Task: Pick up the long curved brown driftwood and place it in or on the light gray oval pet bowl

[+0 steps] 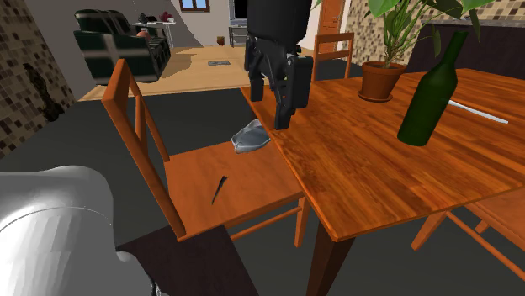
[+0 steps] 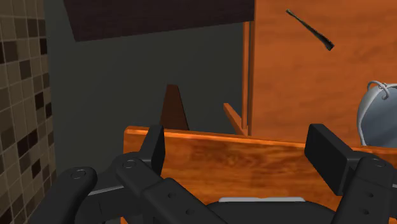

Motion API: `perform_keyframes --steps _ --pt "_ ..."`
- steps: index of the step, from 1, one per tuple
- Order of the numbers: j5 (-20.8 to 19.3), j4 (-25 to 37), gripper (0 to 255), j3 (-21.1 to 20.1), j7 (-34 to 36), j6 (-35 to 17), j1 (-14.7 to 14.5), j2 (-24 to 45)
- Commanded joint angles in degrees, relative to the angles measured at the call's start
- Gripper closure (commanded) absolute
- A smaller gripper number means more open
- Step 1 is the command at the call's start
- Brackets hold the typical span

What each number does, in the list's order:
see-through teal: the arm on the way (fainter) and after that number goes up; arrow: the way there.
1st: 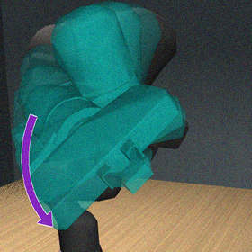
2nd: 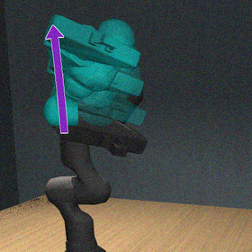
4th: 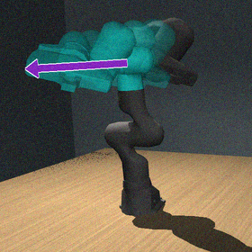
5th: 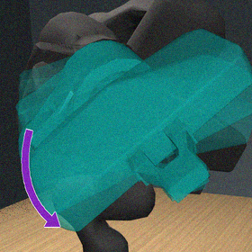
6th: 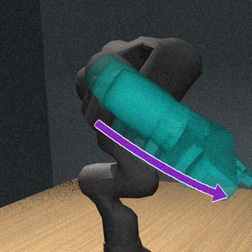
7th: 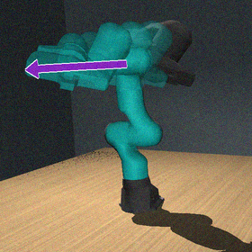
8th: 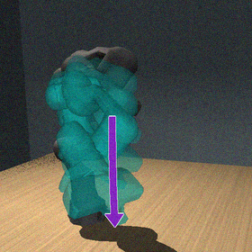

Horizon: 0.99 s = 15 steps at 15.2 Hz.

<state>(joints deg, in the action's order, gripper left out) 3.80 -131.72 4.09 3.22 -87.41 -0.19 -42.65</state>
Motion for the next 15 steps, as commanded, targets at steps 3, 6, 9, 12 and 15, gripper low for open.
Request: perform_keyframes --steps 3,6,9,12,15 --pt "0.66 -2.86 0 -0.78 -1.53 -3.25 -1.43 0.41" --pt "1.70 -6.83 0 -2.00 -3.84 -8.19 -3.67 1.41" --pt "2.81 -10.39 0 -3.29 -6.17 -13.24 -6.01 2.89" --pt "4.00 -13.55 0 -4.65 -8.54 -18.41 -8.44 4.89" --pt "5.26 -16.29 0 -6.07 -10.92 -23.71 -10.96 7.41"
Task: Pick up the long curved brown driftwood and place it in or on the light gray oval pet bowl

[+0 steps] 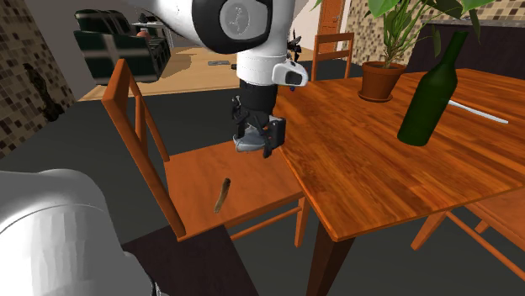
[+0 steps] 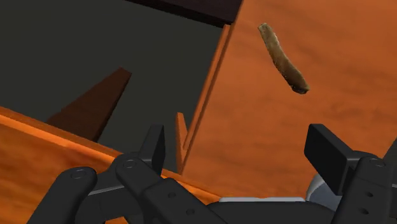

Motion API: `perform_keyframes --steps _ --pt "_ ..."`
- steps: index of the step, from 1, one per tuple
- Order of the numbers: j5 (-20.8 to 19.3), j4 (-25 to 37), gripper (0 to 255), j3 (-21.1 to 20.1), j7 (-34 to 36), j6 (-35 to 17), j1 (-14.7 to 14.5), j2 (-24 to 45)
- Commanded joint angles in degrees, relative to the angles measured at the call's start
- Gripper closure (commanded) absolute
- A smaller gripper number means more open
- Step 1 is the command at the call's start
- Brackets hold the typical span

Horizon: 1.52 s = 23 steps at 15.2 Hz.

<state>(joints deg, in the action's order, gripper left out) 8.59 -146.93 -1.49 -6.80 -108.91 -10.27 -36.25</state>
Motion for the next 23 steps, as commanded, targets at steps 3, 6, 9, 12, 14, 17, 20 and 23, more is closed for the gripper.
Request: perform_keyframes --steps 3,6,9,12,14,17,20,23 --pt "1.78 -3.39 0 -1.96 -3.31 -7.65 -3.47 4.10" --pt "3.15 -5.24 0 -3.48 -5.77 -13.20 -6.10 7.74" --pt "4.54 -6.62 0 -5.05 -8.26 -18.86 -8.75 11.92" --pt "5.91 -7.52 0 -6.68 -10.78 -24.56 -11.34 16.62" --pt "6.79 -7.85 0 -7.81 -12.47 -28.36 -13.02 20.02" --pt "7.94 -7.95 0 -9.54 -14.95 -34.03 -15.42 25.47" --pt "8.75 -7.59 0 -11.35 -17.29 -39.61 -17.60 31.27" --pt "9.01 -7.27 0 -12.42 -18.43 -43.42 -18.68 35.32"
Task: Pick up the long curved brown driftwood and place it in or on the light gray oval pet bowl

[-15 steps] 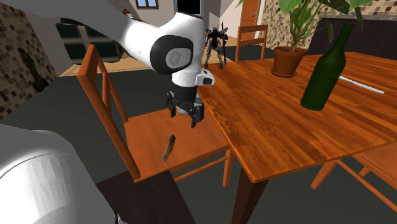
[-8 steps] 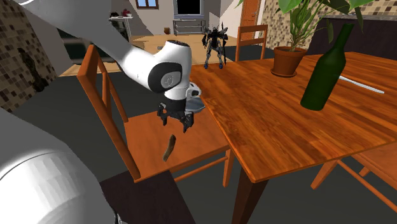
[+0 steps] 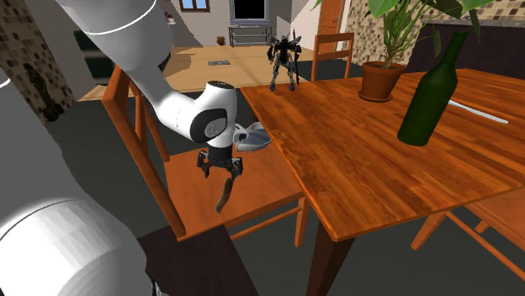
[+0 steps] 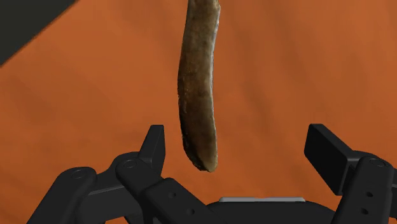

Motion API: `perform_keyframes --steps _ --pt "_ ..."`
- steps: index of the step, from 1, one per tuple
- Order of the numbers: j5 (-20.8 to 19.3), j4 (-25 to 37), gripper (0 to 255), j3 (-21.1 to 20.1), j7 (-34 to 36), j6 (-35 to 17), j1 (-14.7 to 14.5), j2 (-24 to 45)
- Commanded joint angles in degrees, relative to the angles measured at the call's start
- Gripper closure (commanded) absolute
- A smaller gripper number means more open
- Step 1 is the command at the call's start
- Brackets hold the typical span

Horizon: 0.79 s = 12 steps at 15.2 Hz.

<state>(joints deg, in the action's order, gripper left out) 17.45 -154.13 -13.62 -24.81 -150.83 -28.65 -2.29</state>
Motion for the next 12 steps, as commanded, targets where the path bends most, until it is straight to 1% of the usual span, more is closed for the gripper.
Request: perform_keyframes --steps 1,7,12 --pt "0.25 -0.09 0 -0.37 -0.48 -2.46 -0.37 2.29" --pt "0.64 0.10 0 -0.72 -0.79 -7.77 -0.78 7.73" --pt "0.64 0.10 0 -0.71 -0.79 -7.77 -0.79 7.73"
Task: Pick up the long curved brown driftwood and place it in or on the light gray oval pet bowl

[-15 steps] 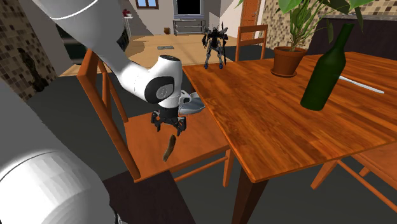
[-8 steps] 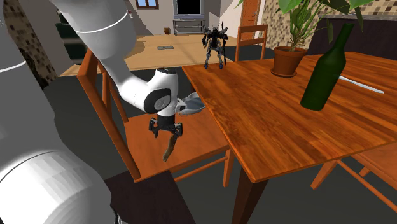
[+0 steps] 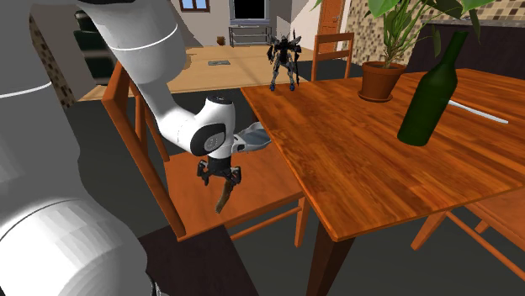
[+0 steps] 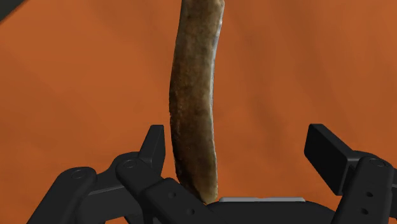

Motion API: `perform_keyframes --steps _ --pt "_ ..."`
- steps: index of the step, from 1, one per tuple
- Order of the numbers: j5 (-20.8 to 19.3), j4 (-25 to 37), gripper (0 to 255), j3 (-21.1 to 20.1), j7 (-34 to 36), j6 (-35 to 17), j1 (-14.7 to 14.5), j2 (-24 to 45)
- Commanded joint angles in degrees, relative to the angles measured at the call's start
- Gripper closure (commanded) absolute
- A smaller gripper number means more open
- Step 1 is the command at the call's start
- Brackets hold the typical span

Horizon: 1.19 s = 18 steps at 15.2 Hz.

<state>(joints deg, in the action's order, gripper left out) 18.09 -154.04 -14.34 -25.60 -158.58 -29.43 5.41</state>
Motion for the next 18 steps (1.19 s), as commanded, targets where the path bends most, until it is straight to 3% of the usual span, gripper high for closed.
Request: perform_keyframes --steps 1,2,3,12,13,18 --pt "0.00 0.01 0 0.00 0.00 -0.03 0.00 0.03" --pt "0.00 0.00 0 0.00 0.00 -0.01 0.00 0.02" --pt "0.00 0.00 255 0.00 0.00 -0.01 0.00 0.02" --pt "0.00 0.00 255 0.00 0.00 -0.01 0.00 0.02" --pt "0.00 0.00 0 0.00 0.00 -0.01 0.00 0.02" --pt "4.15 -9.96 0 1.19 1.30 -2.31 1.54 -9.88"
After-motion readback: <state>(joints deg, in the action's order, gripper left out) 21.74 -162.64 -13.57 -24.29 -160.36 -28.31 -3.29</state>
